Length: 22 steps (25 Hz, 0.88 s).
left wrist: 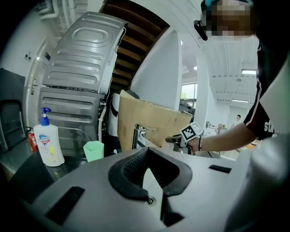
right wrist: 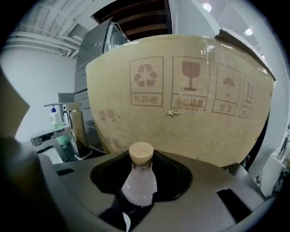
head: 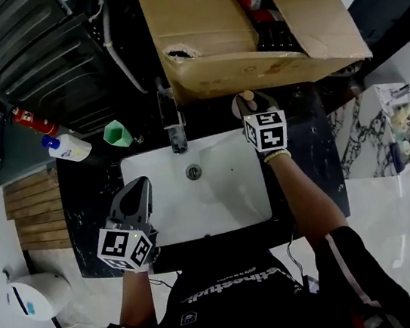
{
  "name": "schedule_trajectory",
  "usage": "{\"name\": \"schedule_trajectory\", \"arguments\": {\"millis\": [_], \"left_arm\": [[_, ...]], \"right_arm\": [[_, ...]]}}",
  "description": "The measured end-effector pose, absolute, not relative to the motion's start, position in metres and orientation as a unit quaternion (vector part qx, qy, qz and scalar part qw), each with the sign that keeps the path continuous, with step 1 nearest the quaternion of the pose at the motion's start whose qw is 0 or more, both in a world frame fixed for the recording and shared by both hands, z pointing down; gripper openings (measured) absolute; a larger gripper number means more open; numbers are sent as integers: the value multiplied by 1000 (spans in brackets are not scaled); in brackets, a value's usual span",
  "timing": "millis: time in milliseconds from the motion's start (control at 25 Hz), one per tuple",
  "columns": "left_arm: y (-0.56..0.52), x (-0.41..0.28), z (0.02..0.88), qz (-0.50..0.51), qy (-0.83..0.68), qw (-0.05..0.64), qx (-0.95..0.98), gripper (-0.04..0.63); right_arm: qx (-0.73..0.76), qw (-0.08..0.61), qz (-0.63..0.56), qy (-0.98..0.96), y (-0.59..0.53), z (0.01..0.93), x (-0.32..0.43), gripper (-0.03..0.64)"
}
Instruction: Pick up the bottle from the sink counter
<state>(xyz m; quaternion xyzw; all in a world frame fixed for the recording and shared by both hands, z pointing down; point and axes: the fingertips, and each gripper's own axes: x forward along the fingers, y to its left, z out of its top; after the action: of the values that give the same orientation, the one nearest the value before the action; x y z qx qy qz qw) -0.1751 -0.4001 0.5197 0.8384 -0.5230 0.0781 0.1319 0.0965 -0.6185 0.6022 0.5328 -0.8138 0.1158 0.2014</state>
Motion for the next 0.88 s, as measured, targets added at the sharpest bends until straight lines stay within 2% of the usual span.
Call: {"name": "schedule_trajectory", "arguments": {"millis": [280, 640, 880], "left_arm": [[-392, -173, 503, 62, -527, 120, 839, 15], [-372, -159, 460, 35, -512, 81, 854, 15], [-359, -151, 435, 16, -497, 60, 865, 15]], "right_arm": [[503, 222, 89, -831, -585, 582, 91, 169], [430, 167, 40, -886, -463, 460, 59, 169], [397, 134, 49, -907, -384, 406, 50, 169]]}}
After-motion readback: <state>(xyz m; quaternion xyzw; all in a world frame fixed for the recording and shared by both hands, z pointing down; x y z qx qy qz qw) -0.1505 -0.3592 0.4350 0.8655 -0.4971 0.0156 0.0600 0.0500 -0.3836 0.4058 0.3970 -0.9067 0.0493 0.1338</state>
